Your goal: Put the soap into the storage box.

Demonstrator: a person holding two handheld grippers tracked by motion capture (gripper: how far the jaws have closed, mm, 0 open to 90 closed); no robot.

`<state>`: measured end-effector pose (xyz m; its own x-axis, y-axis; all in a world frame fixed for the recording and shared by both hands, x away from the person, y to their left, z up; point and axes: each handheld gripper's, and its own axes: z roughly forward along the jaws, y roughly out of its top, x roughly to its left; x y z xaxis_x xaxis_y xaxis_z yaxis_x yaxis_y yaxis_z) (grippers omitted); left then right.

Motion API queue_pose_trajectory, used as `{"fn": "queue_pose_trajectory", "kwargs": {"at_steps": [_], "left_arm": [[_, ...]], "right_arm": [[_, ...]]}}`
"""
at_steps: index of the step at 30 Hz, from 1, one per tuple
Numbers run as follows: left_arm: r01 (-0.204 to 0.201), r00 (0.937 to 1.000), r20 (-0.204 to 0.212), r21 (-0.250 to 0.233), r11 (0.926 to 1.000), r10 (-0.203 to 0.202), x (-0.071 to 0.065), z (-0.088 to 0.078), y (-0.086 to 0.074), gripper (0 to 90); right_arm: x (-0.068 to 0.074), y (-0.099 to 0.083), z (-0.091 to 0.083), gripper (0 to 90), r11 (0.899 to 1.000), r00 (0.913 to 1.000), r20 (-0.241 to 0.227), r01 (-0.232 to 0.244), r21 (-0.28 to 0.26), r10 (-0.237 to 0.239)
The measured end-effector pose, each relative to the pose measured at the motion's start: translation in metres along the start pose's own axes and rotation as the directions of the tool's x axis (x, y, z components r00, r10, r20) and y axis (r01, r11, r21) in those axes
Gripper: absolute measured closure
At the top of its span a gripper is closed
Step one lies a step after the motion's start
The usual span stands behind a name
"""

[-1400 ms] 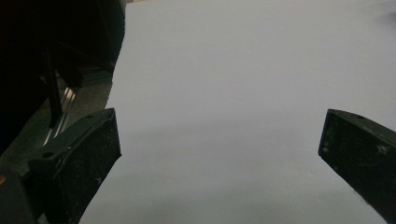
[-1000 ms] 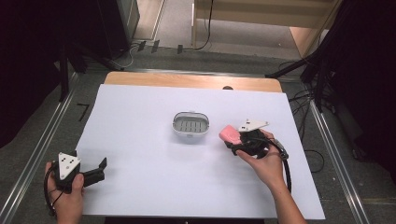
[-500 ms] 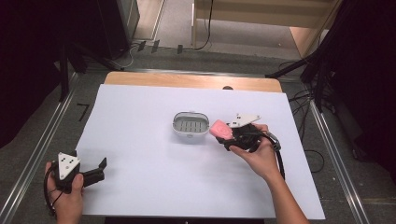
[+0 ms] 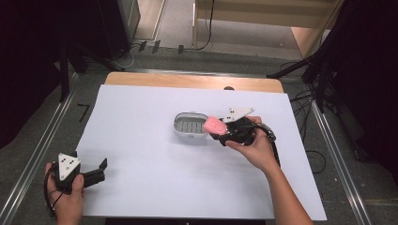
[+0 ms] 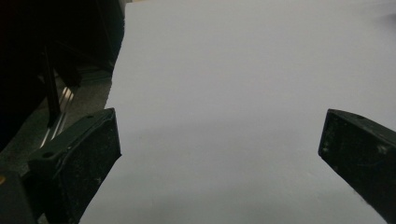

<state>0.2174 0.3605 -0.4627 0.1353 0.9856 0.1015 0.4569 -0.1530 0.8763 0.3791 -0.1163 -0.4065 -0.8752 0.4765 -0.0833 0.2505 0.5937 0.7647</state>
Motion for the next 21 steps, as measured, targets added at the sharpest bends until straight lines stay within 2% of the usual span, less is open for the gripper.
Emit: {"fn": "queue_pose_trajectory", "kwargs": {"at_steps": [3,10,21], "left_arm": [[0.001,1.0000,0.001,0.000,1.0000,-0.001,0.000,0.000,0.000,0.0],[0.004,1.0000,0.002,0.003,1.0000,-0.004,0.000,0.000,0.000,0.0],[0.005,1.0000,0.003,0.003,1.0000,-0.005,0.000,0.000,0.000,0.0]], "right_arm": [[-0.001,0.003,0.002,38.6,1.000,0.9999,-0.015,0.000,-0.011,-0.001],[-0.006,0.013,0.009,38.6,0.999,0.9972,-0.062,0.040,-0.016,-0.041],[-0.014,0.022,0.029,38.6,0.997,0.9874,-0.141,0.070,-0.019,-0.072]]}}
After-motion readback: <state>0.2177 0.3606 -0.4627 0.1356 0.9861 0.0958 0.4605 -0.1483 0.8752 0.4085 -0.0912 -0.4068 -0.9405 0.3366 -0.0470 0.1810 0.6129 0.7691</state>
